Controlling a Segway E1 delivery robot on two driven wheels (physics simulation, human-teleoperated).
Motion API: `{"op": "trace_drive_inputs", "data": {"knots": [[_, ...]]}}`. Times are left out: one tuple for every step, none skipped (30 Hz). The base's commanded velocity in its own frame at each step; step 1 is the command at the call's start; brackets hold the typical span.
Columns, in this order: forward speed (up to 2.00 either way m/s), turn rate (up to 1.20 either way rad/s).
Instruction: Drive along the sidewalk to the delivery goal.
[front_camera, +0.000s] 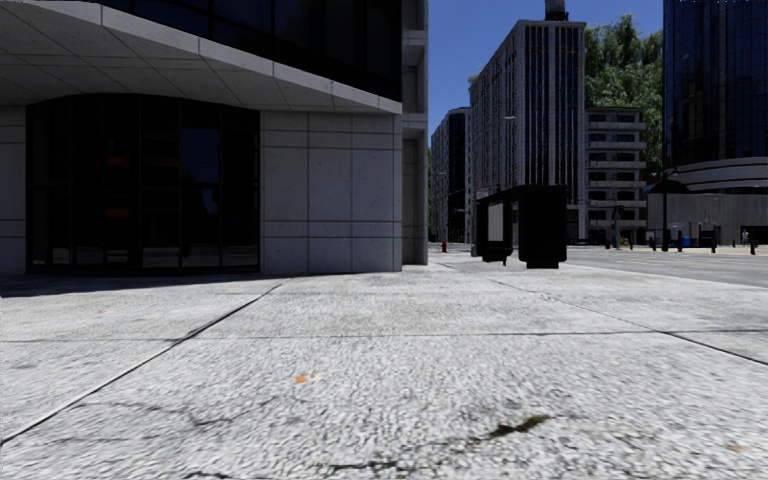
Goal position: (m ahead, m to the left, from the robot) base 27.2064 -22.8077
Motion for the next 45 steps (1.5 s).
{"op": "trace_drive_inputs", "data": {"knots": [[2.0, -0.4], [2.0, -0.83], [2.0, -1.05], [2.0, -1.14], [2.0, -1.16], [2.0, -1.16], [2.0, -1.14], [2.0, -0.32], [2.0, 0.0], [2.0, 0.0], [2.0, 0.0], [2.0, 0.0], [2.0, 0.0], [2.0, 0.0], [2.0, 0.0], [2.0, 0.0], [2.0, 0.0], [2.0, 0.0], [2.0, 0.0], [2.0, 0.0], [2.0, 0.0], [2.0, 0.0], [2.0, 0.0], [2.0, 0.0], [2.0, 0.0], [2.0, 0.0], [2.0, 0.0], [2.0, 0.0], [2.0, 0.0], [2.0, 0.0], [2.0, 0.0], [2.0, -0.32], [2.0, -0.79], [2.0, -0.98], [2.0, -1.05], [2.0, -1.06], [2.0, -0.71], [2.0, -0.71], [2.0, 0.0], [2.0, 0.0], [2.0, 0.0], [2.0, 0.0], [2.0, 0.0], [2.0, 0.0], [2.0, 0.0]]}}
